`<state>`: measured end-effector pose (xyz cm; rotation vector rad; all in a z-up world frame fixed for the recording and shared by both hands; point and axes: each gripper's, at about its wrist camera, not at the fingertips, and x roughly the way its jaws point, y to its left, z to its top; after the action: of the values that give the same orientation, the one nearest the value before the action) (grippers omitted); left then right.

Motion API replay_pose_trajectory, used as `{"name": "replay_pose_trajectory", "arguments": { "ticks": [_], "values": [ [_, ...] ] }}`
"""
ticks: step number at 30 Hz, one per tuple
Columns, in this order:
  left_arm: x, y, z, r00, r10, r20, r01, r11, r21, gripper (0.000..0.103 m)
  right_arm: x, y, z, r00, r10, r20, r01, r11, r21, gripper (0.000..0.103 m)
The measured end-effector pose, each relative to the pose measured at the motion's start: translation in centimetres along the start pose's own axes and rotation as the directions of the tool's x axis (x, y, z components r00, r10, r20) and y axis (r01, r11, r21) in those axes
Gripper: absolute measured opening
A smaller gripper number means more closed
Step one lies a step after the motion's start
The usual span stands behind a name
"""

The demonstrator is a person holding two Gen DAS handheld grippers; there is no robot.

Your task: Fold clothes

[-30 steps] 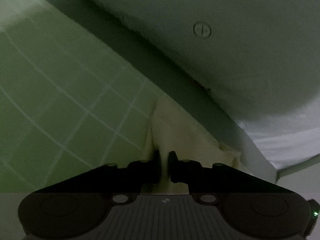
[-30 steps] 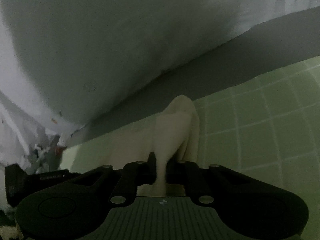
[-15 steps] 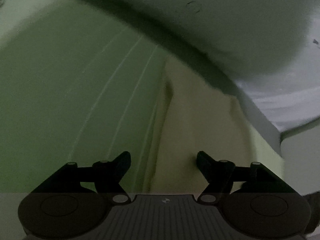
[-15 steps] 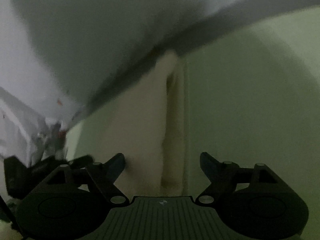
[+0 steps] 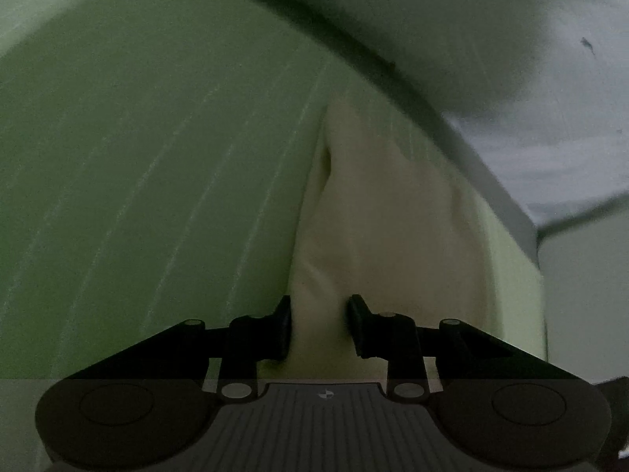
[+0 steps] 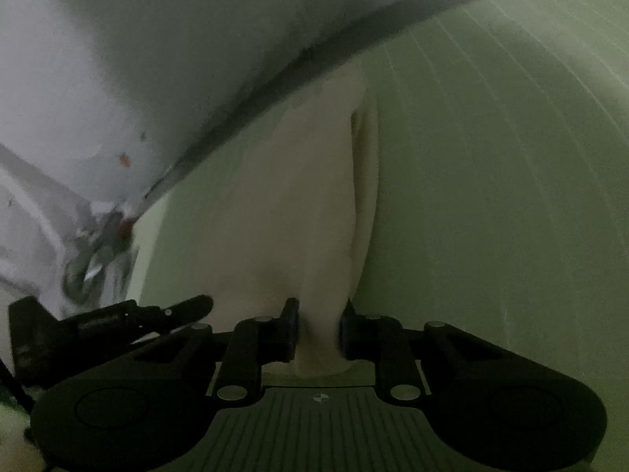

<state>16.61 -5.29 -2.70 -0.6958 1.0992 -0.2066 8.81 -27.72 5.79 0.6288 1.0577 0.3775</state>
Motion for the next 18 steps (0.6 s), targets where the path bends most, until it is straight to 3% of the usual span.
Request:
{"name": "replay_pose_trajectory", "arguments": {
  "ticks": [2, 4, 5, 9, 11, 13, 15, 16, 18],
  "values": [
    [-1.1, 1.1, -2.9, 0.998, -0.032, -0.047, 0.031, 0.999, -0.029, 0.034, -2.4, -0.9, -3.6, 0.999, -0.004, -0.035, 0.005, 1.000, 0.021, 0.029],
    [-1.6, 2.1, -4.3, 0.997, -0.056, -0.058, 0.052, 0.997, -0.059, 0.039, -3.7, -1.9, -5.5, 0.997, -0.007, -0.083, 0.014, 0.996, 0.085, 0.053],
    [-1.5, 2.3, -4.4, 0.996, -0.059, -0.060, 0.055, 0.996, -0.069, 0.040, -4.2, -2.2, -5.9, 0.995, -0.009, -0.097, 0.021, 0.993, 0.118, 0.054],
    [-2.4, 1.7, -3.8, 0.998, -0.044, -0.049, 0.037, 0.991, -0.125, 0.057, -6.3, -0.2, -6.0, 0.985, -0.171, 0.001, 0.170, 0.985, 0.037, 0.103],
    [-3.6, 0.3, -2.9, 0.999, -0.030, 0.018, 0.031, 0.996, -0.078, 0.091, -6.9, 2.1, -5.6, 0.963, -0.252, 0.099, 0.261, 0.960, -0.099, 0.103],
    [-4.3, -2.2, -2.0, 0.992, 0.056, 0.117, -0.062, 0.997, 0.044, 0.103, -6.7, 3.8, -5.5, 0.948, -0.266, 0.175, 0.297, 0.937, -0.184, 0.103],
    [-3.9, -3.8, -1.9, 0.978, 0.129, 0.166, -0.153, 0.978, 0.141, 0.103, -5.9, 5.6, -5.8, 0.924, -0.265, 0.276, 0.339, 0.901, -0.271, 0.103],
    [-3.2, -4.8, -2.0, 0.962, 0.186, 0.201, -0.231, 0.946, 0.227, 0.103, -5.3, 6.0, -6.0, 0.916, -0.258, 0.308, 0.351, 0.887, -0.302, 0.103],
    [-1.8, -5.7, -2.5, 0.940, 0.247, 0.234, -0.314, 0.895, 0.318, 0.103, -4.2, 6.7, -6.3, 0.903, -0.250, 0.348, 0.372, 0.862, -0.345, 0.103]
  ]
}}
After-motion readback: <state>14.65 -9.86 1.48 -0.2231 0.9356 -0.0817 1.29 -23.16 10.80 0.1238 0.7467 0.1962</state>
